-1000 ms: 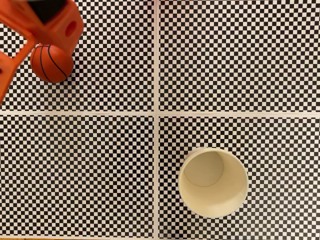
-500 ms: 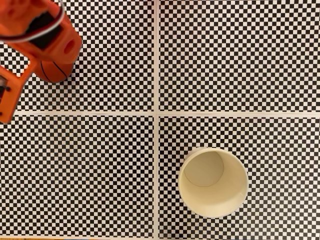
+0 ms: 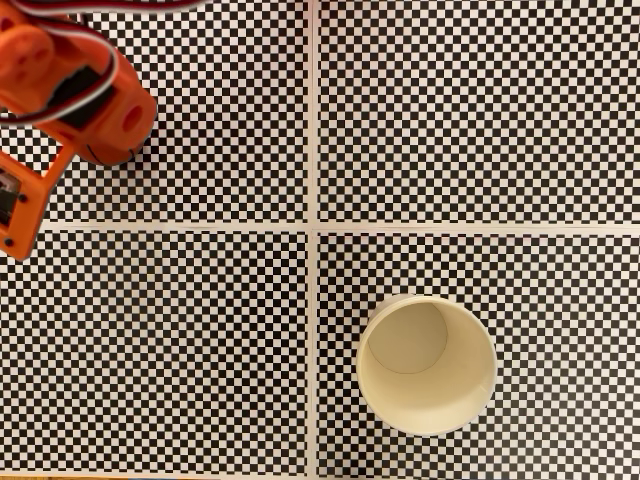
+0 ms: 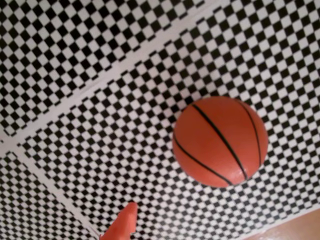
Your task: Grasp basketball and place into cup.
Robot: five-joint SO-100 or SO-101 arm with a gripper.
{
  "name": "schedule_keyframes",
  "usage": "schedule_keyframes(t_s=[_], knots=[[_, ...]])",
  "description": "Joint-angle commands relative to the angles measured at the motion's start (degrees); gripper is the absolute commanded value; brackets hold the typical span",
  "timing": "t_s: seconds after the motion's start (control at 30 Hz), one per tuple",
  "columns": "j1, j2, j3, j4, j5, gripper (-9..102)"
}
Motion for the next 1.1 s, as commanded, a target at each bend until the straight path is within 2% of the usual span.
schedule_keyframes(t_s=[0.0, 0.5, 1.07], knots=[[-0.2, 0.1, -1.7, -1.4, -0.2, 65], [-0.5, -5.4, -0.7, -6.7, 1.0, 66], [2.6, -8.4, 1.0, -9.6, -2.3, 65]])
